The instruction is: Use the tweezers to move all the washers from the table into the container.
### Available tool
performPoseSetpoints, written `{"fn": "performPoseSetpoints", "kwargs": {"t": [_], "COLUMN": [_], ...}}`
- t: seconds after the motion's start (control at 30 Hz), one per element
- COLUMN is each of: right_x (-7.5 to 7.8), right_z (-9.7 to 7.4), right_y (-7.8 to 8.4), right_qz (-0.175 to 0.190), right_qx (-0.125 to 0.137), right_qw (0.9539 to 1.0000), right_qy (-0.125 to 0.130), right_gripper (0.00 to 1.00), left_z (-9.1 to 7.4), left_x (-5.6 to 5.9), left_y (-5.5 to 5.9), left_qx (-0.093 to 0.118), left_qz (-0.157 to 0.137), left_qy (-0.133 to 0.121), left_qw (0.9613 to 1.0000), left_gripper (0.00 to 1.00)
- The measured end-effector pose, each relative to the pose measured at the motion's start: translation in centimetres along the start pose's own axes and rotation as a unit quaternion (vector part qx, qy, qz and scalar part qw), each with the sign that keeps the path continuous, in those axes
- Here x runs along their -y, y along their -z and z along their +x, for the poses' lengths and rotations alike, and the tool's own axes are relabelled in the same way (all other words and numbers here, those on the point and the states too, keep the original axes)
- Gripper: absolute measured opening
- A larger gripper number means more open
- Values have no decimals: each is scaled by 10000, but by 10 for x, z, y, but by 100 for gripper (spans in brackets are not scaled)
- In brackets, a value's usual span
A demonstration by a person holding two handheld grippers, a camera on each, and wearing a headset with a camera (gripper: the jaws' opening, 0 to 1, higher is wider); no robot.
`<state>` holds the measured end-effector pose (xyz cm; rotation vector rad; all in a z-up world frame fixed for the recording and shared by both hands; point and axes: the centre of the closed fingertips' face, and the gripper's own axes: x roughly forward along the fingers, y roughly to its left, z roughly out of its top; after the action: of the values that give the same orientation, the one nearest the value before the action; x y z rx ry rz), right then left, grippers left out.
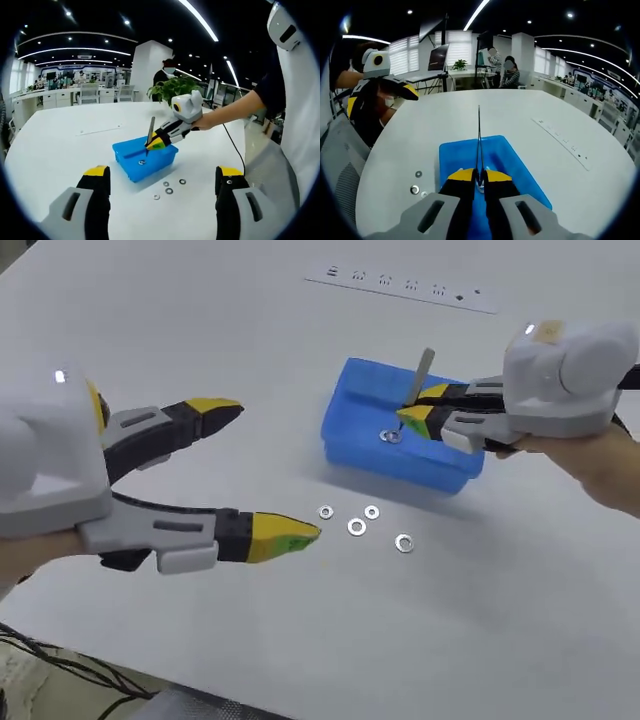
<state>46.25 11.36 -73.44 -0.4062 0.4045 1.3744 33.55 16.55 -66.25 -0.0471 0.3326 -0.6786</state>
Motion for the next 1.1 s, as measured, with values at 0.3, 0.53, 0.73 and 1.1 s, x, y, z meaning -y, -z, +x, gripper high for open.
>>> {"fn": "performPoseSetpoints", "kwargs": {"t": [0.3, 0.53, 0.73, 1.1], "right_x": [-1, -4, -11, -18], "right_z": [-4, -6, -8, -9], "right_y": [2, 4, 0, -7], "right_qz": [-199, -292, -408, -634], "right_qx": [-130, -220, -240, -196], "right_qw": [9997, 9993, 9988, 9975], "right_qy": [8, -52, -126, -255], "right_gripper": [8, 8, 8, 8], "left_z": [30, 64, 95, 125], "left_x": [-17, -23, -16, -4], "left_y": [-11, -27, -33, -48], "left_qx": [29, 98, -50, -299], "left_qz": [-79, 144, 371, 1052], "left_qy": [226, 396, 770, 1502], "left_qw": [9997, 9991, 9963, 9826], "left_gripper": [85, 68, 54, 31]}}
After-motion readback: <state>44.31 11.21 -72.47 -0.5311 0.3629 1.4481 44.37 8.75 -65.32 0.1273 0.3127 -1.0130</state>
